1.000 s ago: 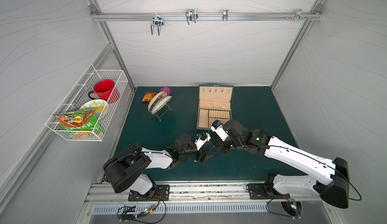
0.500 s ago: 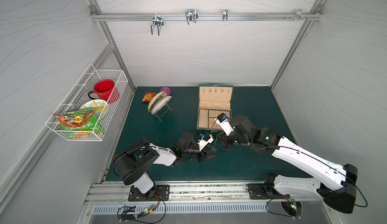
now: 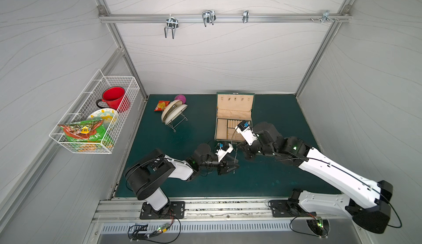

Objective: Put jewelry chain into jewelry box
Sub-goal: Pick up the necklace from the center of the board.

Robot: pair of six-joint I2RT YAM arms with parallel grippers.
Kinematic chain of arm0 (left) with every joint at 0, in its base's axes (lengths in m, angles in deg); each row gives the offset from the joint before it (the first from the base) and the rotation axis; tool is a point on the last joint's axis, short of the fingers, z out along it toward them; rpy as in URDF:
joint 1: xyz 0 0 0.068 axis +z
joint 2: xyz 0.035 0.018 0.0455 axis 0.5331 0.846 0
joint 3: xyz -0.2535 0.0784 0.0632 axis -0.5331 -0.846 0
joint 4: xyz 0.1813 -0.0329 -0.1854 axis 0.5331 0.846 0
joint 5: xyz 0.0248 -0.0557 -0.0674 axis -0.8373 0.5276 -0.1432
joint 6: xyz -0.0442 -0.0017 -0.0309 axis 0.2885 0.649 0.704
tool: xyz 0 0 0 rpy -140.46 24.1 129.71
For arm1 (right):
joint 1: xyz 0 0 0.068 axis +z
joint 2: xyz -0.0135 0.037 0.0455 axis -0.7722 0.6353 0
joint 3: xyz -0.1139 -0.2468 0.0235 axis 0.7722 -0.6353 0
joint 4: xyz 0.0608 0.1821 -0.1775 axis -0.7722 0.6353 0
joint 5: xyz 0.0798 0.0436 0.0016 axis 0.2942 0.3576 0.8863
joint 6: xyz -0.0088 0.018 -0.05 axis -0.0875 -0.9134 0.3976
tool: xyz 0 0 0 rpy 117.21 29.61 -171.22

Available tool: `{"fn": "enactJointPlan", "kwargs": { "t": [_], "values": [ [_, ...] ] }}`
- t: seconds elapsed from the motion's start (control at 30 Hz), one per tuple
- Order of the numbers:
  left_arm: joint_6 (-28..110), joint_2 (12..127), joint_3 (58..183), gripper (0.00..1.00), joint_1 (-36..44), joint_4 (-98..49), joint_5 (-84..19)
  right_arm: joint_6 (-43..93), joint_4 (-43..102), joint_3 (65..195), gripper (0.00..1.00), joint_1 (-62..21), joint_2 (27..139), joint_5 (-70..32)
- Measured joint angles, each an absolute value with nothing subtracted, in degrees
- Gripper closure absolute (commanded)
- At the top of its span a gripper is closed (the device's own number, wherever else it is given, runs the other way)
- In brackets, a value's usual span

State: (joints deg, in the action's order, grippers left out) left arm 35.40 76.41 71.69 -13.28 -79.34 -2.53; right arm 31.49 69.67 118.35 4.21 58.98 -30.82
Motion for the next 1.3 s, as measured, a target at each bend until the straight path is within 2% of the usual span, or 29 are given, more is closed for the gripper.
{"fn": "enactJointPlan", "kwargs": {
  "t": [0.2, 0.37, 0.53, 0.67, 0.77, 0.97, 1.1, 1.3],
  "values": [
    [33.6, 71.6, 74.0, 0.52, -13.3, -77.2, -6.6, 31.5, 69.8, 118.3, 1.00, 4.1, 58.9, -28.3],
    [33.0, 71.2, 76.2, 0.71, -13.6, -74.8, -7.6, 31.5, 69.7, 118.2, 1.00, 4.0, 58.5, -27.4],
    [32.2, 68.7, 76.0, 1.00, -13.7, -72.7, -9.6, 31.3, 69.8, 117.8, 1.00, 3.6, 57.4, -27.9],
    [30.7, 62.6, 75.9, 1.00, -13.7, -68.7, -10.6, 30.3, 69.5, 115.8, 1.00, 2.8, 55.9, -28.8],
    [29.3, 57.7, 75.9, 1.00, -13.7, -64.1, -12.5, 28.9, 68.0, 113.6, 0.75, 1.9, 54.7, -28.6],
    [24.5, 52.0, 77.0, 1.00, -13.7, -50.6, -14.3, 25.8, 64.9, 107.2, 0.48, -2.4, 49.4, -25.7],
    [22.1, 50.2, 78.0, 1.00, -13.7, -43.1, -14.4, 25.3, 61.6, 103.6, 0.38, -3.9, 46.4, -22.1],
    [19.0, 48.0, 80.8, 1.00, -13.7, -32.7, -12.0, 27.0, 53.1, 96.2, 0.37, -4.2, 43.7, -13.9]
  ]
}}
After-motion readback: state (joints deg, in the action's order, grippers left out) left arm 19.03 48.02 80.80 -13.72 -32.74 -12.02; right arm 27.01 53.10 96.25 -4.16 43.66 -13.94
